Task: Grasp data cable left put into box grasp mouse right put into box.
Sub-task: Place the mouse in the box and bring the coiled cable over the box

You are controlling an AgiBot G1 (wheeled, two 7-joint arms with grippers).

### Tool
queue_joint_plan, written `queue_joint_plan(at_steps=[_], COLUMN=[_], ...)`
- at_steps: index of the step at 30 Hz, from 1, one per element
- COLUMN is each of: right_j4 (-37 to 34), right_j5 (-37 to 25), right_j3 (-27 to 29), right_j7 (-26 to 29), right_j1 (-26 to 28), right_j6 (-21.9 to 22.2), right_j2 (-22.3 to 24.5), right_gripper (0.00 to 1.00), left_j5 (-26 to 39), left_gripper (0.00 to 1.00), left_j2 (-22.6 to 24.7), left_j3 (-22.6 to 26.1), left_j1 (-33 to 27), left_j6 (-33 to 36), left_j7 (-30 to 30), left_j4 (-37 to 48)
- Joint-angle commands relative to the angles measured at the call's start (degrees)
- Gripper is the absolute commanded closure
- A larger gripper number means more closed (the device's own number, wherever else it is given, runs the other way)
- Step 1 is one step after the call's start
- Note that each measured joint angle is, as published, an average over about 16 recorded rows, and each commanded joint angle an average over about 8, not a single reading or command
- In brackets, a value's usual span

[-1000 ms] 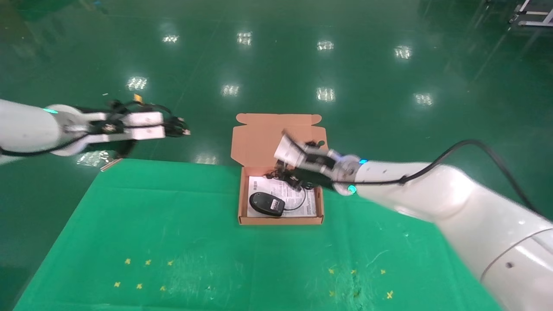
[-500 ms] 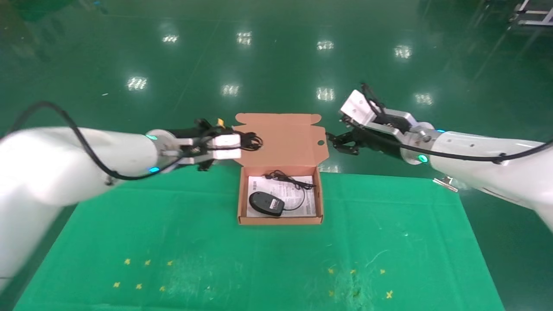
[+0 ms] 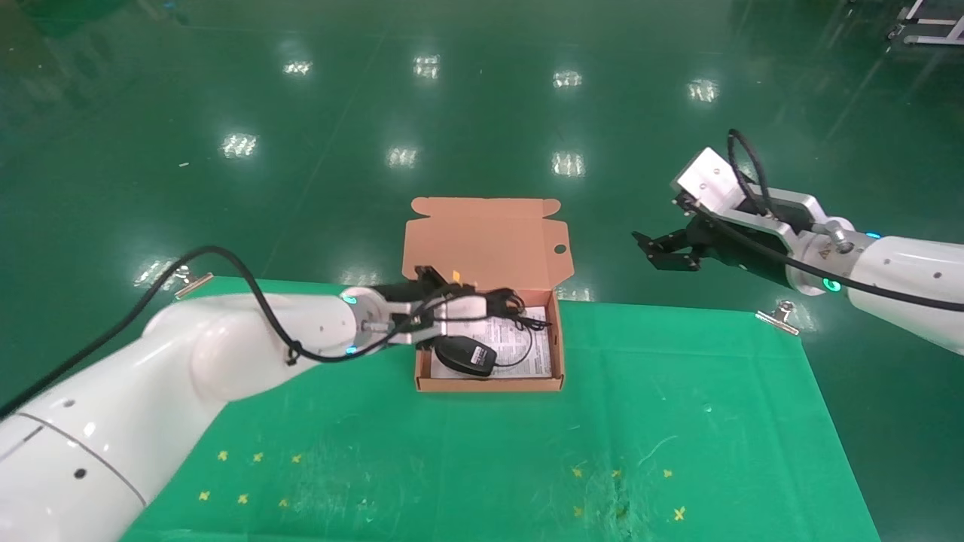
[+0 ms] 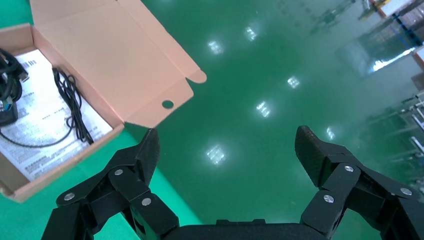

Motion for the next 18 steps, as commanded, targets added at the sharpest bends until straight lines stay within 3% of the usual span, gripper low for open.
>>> queue_joint_plan(at_steps=[1, 3, 11, 18], right_j4=[1.4, 2.3, 3.9, 3.9], right_j5=[-1.0, -2.2, -5.1, -5.2], right_j3=[-0.3, -0.7, -1.4, -1.5], right_j7=[2.2, 3.9, 7.4, 7.3], right_j1=[-0.1, 0.0, 0.1, 0.1], right_j6=[0.1, 0.3, 0.6, 0.6], right_j2=[1.1, 1.5, 2.2, 2.2], right_gripper=[0.00, 0.00, 0.00, 0.00], left_j5=[-2.7, -5.2, -11.1, -11.2], left_gripper=[1.00, 0.97, 0.00, 0.00], left_j2=[0.2, 0.2, 0.4, 0.3], left_j3=[1.9, 3.7, 7.5, 7.6], left_j1=[0.2, 0.0, -0.8, -0.9], left_j6=[-1.4, -2.0, -2.8, -2.7], left_j7=[1.3, 1.9, 3.0, 3.1], left_j4=[0.5, 0.8, 1.9, 1.9])
